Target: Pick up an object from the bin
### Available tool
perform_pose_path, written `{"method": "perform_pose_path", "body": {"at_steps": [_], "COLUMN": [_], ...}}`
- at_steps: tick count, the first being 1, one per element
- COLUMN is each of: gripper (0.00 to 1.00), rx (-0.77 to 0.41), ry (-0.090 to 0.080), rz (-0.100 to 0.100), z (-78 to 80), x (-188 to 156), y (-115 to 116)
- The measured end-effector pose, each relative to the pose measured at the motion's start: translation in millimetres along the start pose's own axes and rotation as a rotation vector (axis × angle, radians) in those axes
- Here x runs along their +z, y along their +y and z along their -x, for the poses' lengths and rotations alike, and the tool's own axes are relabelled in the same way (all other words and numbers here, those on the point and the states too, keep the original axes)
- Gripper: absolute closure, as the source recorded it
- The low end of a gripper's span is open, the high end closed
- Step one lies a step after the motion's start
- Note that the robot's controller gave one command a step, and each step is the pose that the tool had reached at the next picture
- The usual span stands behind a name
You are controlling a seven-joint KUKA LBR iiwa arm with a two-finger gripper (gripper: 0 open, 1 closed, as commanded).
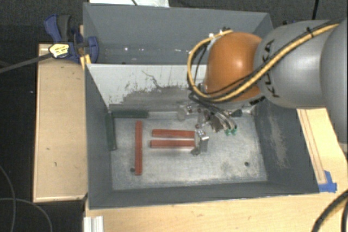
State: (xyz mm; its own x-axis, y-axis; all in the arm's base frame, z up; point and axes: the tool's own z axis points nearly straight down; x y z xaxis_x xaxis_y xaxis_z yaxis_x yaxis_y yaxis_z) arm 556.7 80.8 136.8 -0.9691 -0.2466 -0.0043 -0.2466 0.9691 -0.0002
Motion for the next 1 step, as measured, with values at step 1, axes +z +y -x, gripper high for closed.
{"method": "perform_pose_path", "body": {"at_steps": [1], "gripper": [0.0], "rx": [0.061], "ry": [-0.003], "rz": [0.0], "z": [16.0], "x": [59.7], "y": [-3.1]}}
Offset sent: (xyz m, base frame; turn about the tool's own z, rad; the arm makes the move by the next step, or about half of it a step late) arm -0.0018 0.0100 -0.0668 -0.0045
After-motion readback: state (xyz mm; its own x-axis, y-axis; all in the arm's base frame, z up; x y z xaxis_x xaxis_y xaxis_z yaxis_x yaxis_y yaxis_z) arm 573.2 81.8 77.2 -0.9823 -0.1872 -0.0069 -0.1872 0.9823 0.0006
